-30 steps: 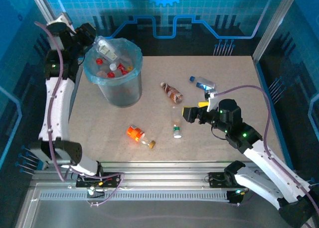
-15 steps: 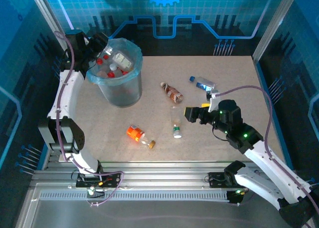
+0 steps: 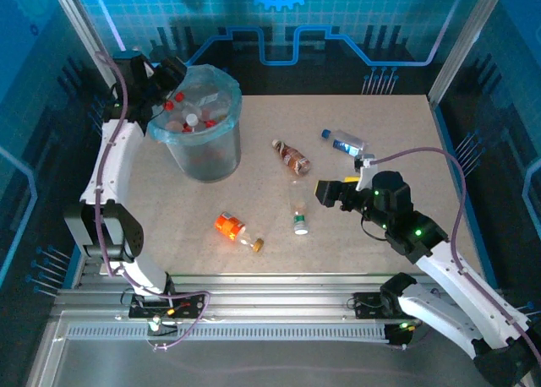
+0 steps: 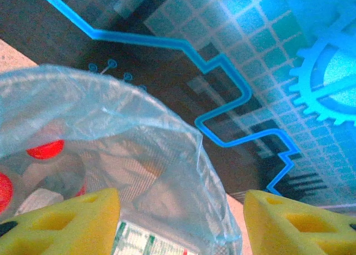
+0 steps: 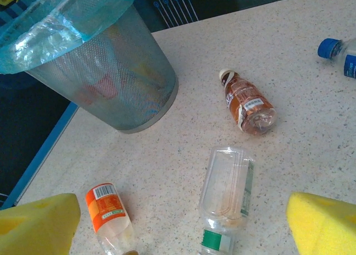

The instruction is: Put the plastic bottles in the bin

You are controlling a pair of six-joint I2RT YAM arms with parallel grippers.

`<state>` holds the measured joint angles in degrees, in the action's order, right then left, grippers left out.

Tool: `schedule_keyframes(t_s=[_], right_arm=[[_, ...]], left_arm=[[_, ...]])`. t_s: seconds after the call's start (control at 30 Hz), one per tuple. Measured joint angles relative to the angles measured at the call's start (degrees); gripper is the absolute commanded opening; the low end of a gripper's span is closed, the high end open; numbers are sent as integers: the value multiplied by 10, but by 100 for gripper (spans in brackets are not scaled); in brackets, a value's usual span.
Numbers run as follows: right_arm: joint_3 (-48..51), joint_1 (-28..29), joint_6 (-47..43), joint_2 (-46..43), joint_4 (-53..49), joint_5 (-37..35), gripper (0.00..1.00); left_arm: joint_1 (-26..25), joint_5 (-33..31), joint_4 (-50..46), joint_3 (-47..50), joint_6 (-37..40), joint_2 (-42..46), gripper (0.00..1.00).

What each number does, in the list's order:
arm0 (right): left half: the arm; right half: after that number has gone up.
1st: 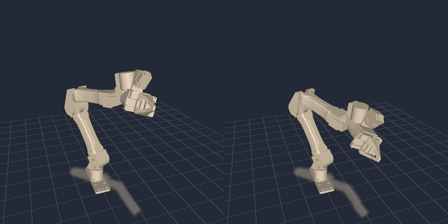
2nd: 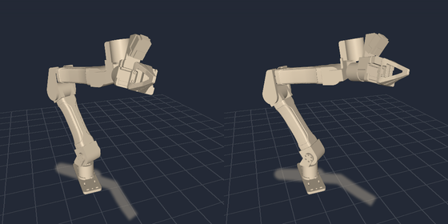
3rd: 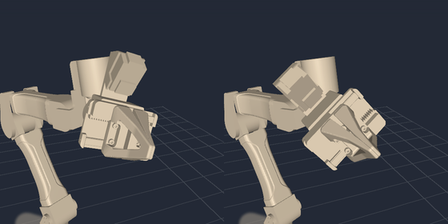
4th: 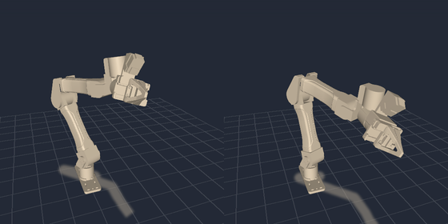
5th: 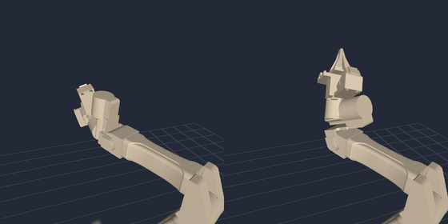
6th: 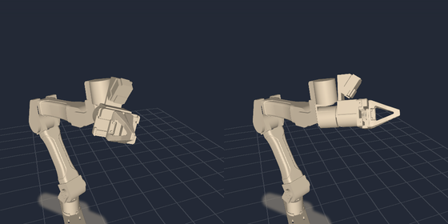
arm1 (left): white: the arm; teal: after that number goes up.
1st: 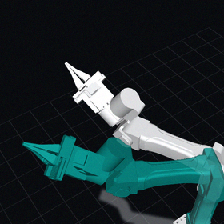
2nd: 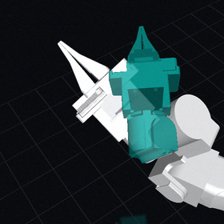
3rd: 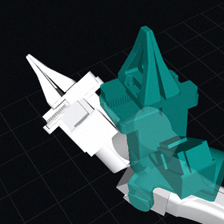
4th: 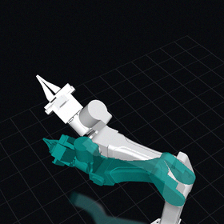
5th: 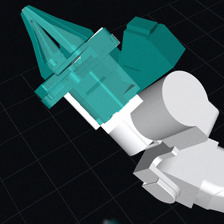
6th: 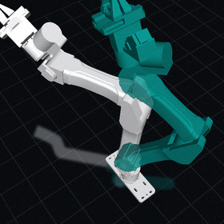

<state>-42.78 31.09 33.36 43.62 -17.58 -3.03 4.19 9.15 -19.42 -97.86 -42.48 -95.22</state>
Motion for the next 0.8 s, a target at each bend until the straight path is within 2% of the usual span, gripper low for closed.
schedule_keyframes(t_s=[0.23,0.4,0.6,0.63,0.8], right_arm=[[-15,0,-5,40,-41,-1,95],[-39,0,-29,89,-86,-12,96],[-40,0,-71,104,-127,-20,97],[-40,0,-81,103,-130,-21,97],[-40,0,-132,96,-147,-22,97]], left_arm=[[-62,7,-42,-26,57,-23,59],[-122,-29,-74,-49,132,-22,60],[-246,-110,-81,-26,263,41,64],[-269,-116,-78,-16,282,57,69],[-348,-134,-73,3,366,94,70]])
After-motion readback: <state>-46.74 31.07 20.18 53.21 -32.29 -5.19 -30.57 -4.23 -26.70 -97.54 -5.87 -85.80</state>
